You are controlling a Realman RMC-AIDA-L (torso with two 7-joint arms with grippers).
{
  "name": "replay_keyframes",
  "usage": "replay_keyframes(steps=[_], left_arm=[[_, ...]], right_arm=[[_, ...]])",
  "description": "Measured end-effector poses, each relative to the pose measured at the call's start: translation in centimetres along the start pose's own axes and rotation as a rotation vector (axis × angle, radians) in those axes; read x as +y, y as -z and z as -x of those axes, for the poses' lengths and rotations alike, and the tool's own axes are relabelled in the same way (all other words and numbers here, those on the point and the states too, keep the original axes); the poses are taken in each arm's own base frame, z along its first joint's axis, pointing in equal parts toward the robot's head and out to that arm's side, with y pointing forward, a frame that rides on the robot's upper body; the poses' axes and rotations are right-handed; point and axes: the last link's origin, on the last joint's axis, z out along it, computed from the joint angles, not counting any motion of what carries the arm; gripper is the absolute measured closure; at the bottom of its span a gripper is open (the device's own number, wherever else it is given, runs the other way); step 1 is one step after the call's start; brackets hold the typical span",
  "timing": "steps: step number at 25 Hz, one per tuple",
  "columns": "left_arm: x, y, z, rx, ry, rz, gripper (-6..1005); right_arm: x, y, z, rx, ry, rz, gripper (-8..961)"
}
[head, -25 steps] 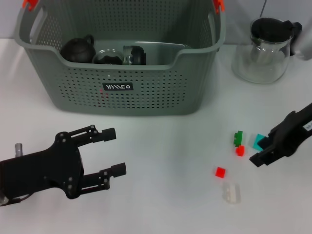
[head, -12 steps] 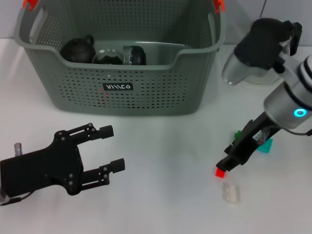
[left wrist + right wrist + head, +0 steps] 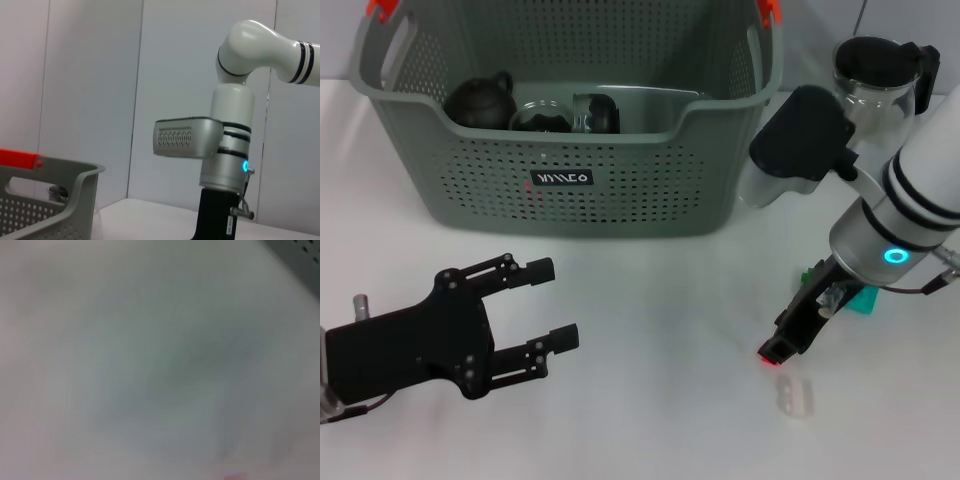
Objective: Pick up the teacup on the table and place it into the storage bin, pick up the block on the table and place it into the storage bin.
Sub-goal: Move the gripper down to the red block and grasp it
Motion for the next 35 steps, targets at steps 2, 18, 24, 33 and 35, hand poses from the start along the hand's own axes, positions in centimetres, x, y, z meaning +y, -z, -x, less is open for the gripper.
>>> replay_keyframes(steps=[2,18,24,33,35], left_arm=[[0.0,0.0,0.0,0.000,0.001,-0.002,268],[0.0,-0.1,0.2,-0.004,0.003,-0.011,268],[0.0,-0.2,0.2,-0.003,0.005,-0.010,268],[0.0,-0.2,0.2,-0.003,0.005,-0.009,268],[0.0,-0.2,0.2,-0.003,0.005,-0.010,268]], right_arm=[[0.1,-0.4,0.0,0.010,0.005,-0.009,497],[0.4,-2.2,-0.3,0.024,0.042,-0.035,545],[0.4,-2.3,-0.3,0.022,0.045,-0.040,586],[0.3,-2.7,-0.5,0.032,0.041,-0.038,585],[0.3,-2.8,-0.5,0.031,0.041,-0.037,585]])
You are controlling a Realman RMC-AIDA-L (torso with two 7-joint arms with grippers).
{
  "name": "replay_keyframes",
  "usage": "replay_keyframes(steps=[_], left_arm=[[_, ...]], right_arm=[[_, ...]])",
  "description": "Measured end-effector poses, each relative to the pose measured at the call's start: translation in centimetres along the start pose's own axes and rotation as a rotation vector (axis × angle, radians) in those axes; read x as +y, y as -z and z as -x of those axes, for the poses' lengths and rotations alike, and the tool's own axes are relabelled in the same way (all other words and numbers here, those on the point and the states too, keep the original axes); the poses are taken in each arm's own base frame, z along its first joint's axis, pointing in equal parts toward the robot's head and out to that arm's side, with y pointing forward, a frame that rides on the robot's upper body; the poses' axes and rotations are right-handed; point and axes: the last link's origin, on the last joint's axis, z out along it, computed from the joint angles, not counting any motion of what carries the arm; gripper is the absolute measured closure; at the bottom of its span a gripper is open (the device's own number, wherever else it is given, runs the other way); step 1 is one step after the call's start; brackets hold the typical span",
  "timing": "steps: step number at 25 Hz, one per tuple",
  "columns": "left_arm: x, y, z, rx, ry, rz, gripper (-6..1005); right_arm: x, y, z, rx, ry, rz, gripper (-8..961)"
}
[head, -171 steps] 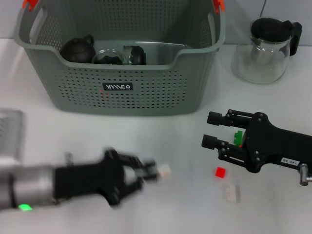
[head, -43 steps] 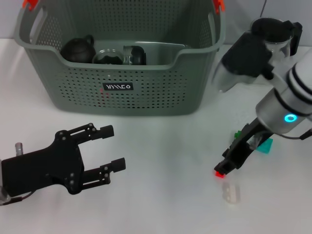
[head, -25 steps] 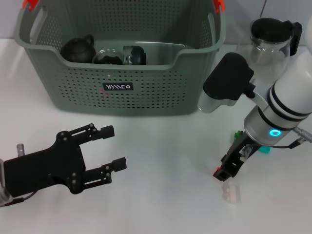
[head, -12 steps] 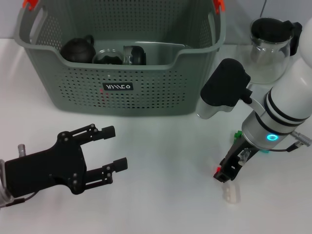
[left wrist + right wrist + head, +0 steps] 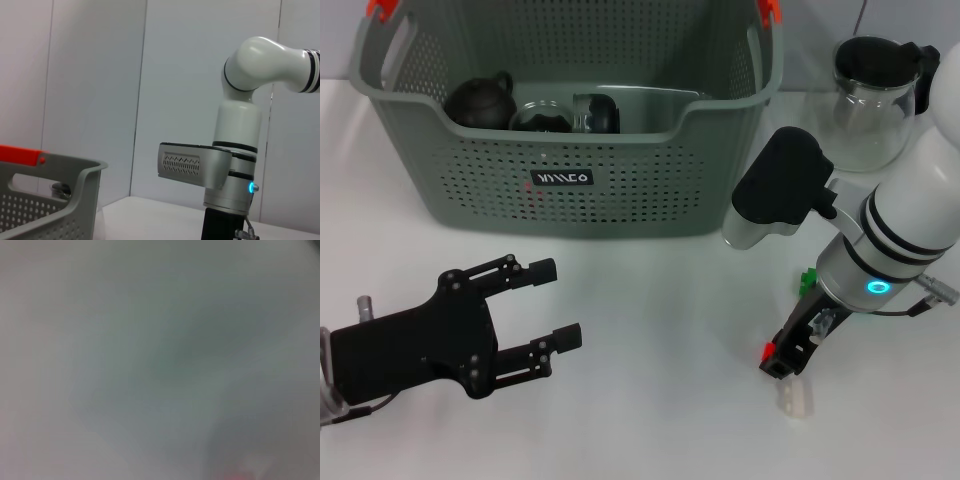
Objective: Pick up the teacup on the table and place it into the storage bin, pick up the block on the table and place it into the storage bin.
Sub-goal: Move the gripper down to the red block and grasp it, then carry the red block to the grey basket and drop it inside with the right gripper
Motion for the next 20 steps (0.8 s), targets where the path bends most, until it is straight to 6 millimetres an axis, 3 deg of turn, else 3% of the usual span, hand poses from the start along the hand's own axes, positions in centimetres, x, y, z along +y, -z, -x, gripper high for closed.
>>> replay_keyframes(steps=[7,14,20], left_arm=[[0.0,-0.1,0.1,-0.002,0.002,-0.004,268],[0.0,-0.1,0.1,-0.002,0.002,-0.005,268],[0.0,0.0,0.1,-0.002,0.003,-0.006,268]], right_arm=[[0.1,0.0,0.0,0.000,0.003,0.001,586],[0.4,0.0,0.0,0.015,0.016,0.007,708],[0.4,2.9,0.5,-0.047,0.013,0.013,751]])
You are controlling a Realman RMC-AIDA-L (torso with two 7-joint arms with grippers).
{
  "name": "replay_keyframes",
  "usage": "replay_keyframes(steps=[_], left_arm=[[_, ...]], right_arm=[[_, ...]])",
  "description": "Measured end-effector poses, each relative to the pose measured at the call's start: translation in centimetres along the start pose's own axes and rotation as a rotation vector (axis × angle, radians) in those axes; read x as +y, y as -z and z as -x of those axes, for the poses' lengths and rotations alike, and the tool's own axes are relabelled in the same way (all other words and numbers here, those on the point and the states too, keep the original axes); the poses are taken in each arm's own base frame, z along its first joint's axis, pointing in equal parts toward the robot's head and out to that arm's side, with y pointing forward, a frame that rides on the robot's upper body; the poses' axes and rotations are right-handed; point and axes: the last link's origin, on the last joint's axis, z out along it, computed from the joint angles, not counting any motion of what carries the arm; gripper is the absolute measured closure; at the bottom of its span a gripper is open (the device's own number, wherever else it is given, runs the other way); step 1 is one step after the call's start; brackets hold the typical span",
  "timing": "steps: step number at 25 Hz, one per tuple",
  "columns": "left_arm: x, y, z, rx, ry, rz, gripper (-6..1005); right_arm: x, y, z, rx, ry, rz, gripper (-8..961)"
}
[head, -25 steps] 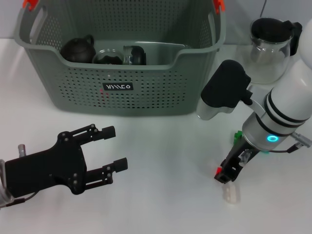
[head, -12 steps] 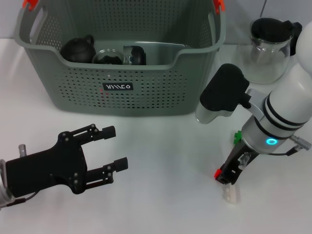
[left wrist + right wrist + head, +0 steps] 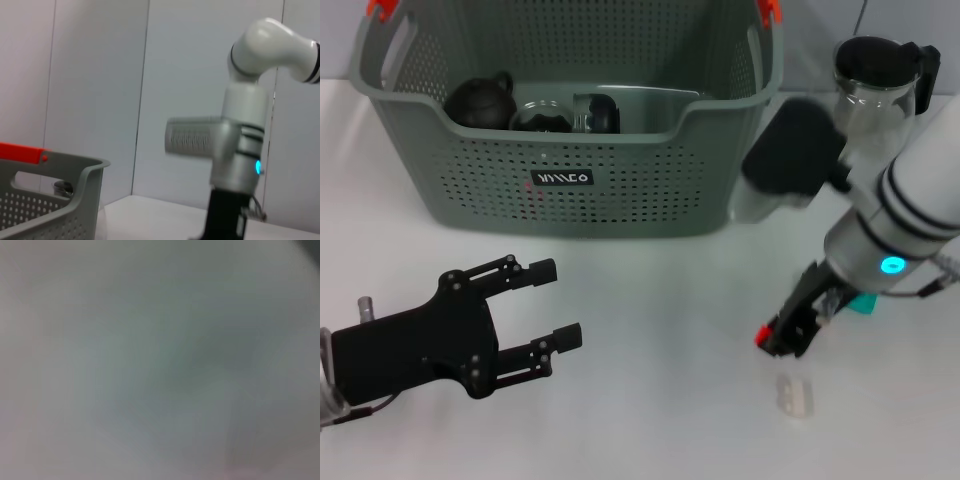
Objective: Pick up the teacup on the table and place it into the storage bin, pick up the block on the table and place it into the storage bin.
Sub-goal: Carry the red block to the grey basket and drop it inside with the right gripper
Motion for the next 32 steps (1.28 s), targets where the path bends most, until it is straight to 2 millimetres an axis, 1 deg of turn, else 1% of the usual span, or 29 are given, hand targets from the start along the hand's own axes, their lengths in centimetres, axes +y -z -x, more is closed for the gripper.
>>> replay_keyframes(steps=[2,6,9,12,14,16,18,19,21,23,26,28,30,32], left_arm=[[0.0,0.0,0.0,0.001,0.000,0.000,268],[0.0,0.1,-0.1,0.004,-0.001,-0.003,268],[-0.1,0.1,-0.1,0.005,-0.002,-0.006,268],[-0.1,0.2,-0.1,0.005,-0.005,-0.009,268],[-0.2,0.2,-0.2,0.005,-0.007,-0.011,268],[-0.2,0.2,-0.2,0.005,-0.008,-0.011,268],[-0.3,0.1,-0.2,0.006,-0.009,-0.010,268],[-0.3,0.1,-0.3,0.007,-0.010,-0.008,268],[-0.3,-0.1,-0.3,0.008,-0.012,-0.006,268],[-0.4,-0.1,-0.4,0.008,-0.013,-0.005,268],[-0.3,0.0,-0.3,0.008,-0.011,-0.007,268],[-0.3,0.0,-0.3,0.007,-0.010,-0.008,268],[-0.4,-0.3,-0.4,0.011,-0.014,-0.001,268],[-0.6,-0.9,-0.7,0.017,-0.022,0.011,268]], right_arm=[[-0.3,1.8,0.3,-0.055,-0.012,-0.005,751],[-1.4,6.2,1.0,-0.263,-0.043,-0.020,751],[-2.0,10.0,1.6,-0.505,-0.043,0.027,751],[-2.2,13.1,1.9,-0.733,-0.022,0.102,751],[-2.2,14.7,2.4,-0.843,-0.005,0.130,750],[-2.3,15.7,3.2,-0.911,0.006,0.123,750],[-2.8,16.0,4.6,-0.938,-0.002,0.083,750],[-3.3,15.8,5.6,-0.940,-0.015,0.053,750],[-4.1,15.6,7.5,-0.942,-0.031,0.019,750],[-4.8,14.8,9.7,-0.924,-0.048,-0.006,750],[-5.7,12.5,13.0,-0.844,-0.083,-0.042,750],[-6.1,11.1,14.6,-0.799,-0.099,-0.076,750],[-6.4,9.8,15.5,-0.760,-0.107,-0.106,750],[-6.6,8.7,15.7,-0.729,-0.112,-0.129,751]])
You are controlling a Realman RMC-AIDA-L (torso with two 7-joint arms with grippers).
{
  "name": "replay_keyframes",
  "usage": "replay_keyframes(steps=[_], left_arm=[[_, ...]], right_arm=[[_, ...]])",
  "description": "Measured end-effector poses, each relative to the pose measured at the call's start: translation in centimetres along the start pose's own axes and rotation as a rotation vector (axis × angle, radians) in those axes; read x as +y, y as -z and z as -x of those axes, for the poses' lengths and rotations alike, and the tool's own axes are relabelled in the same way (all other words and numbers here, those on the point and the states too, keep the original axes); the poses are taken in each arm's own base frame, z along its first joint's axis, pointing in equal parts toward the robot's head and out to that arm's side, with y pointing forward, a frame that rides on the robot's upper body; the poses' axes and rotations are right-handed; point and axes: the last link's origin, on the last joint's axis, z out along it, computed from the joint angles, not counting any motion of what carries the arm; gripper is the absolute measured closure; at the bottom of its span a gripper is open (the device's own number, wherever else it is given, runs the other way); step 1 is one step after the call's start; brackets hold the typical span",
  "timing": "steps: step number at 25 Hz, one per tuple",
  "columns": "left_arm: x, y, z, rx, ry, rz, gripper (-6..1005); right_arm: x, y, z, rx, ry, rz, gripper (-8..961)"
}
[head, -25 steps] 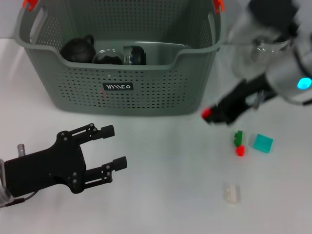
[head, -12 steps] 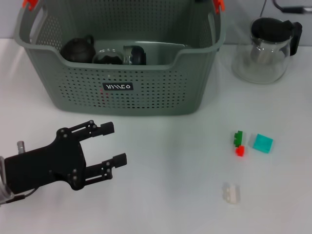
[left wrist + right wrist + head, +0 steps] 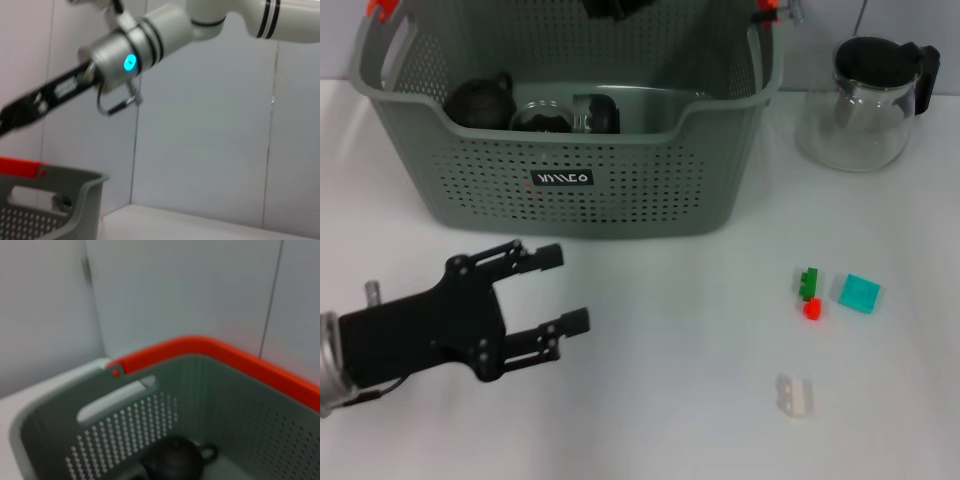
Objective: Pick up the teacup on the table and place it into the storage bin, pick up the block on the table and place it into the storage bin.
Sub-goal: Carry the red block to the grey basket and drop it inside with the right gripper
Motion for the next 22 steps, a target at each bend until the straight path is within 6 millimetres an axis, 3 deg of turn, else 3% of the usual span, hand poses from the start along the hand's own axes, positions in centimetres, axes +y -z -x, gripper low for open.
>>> replay_keyframes(steps=[9,14,17,20,22], left_arm=[[-0.4,-0.5,-0.1,-0.004,-0.003,0.003,268],[-0.4,-0.4,-0.1,-0.004,-0.002,-0.002,268],[-0.4,-0.4,-0.1,-0.003,-0.003,-0.001,268],[-0.3,-0.4,-0.1,0.000,-0.003,0.003,268],[-0.3,-0.4,-0.1,-0.001,-0.004,0.001,268]], right_arm=[[0.8,-2.0,-1.1,0.064,0.068,-0.042,750],[0.8,-1.5,-0.6,0.037,0.060,-0.029,649],[0.7,0.2,-0.1,-0.044,0.025,0.020,523],[0.9,3.1,-0.5,-0.158,0.011,0.113,365],[1.0,5.9,-2.2,-0.236,0.022,0.198,363]])
